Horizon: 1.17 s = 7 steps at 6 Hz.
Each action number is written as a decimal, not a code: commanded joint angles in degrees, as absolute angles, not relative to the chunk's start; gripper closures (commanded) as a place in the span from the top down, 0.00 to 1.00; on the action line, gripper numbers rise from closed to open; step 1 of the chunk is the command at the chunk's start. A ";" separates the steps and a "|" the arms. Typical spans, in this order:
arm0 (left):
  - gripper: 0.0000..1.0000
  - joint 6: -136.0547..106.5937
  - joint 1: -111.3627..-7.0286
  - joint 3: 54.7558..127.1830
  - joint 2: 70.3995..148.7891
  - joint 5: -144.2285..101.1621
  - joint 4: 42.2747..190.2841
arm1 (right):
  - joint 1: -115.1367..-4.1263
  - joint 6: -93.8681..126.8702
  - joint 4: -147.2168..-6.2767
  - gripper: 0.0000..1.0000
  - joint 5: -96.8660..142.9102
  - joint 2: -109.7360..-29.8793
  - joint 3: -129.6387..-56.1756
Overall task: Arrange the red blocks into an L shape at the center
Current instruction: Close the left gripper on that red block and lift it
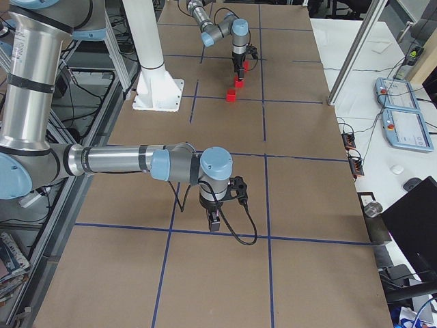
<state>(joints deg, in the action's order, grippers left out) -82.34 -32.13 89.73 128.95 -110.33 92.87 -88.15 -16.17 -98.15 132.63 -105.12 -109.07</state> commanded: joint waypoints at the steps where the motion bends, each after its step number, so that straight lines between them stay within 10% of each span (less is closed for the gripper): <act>1: 1.00 -81.83 -31.91 85.63 129.29 -110.39 96.83 | -88.15 -16.17 -98.17 1.00 132.63 -105.12 -109.07; 4: 0.78 -80.16 -31.38 85.08 129.20 -110.39 97.38 | -88.15 -16.08 -98.17 1.00 132.54 -105.12 -109.07; 6: 0.18 -80.24 -31.46 85.17 130.16 -110.30 97.21 | -88.15 -16.08 -98.09 1.00 132.63 -105.12 -109.07; 7: 0.08 -79.20 -31.81 85.17 131.91 -108.74 97.12 | -88.15 -16.08 -98.09 1.00 132.63 -105.12 -109.07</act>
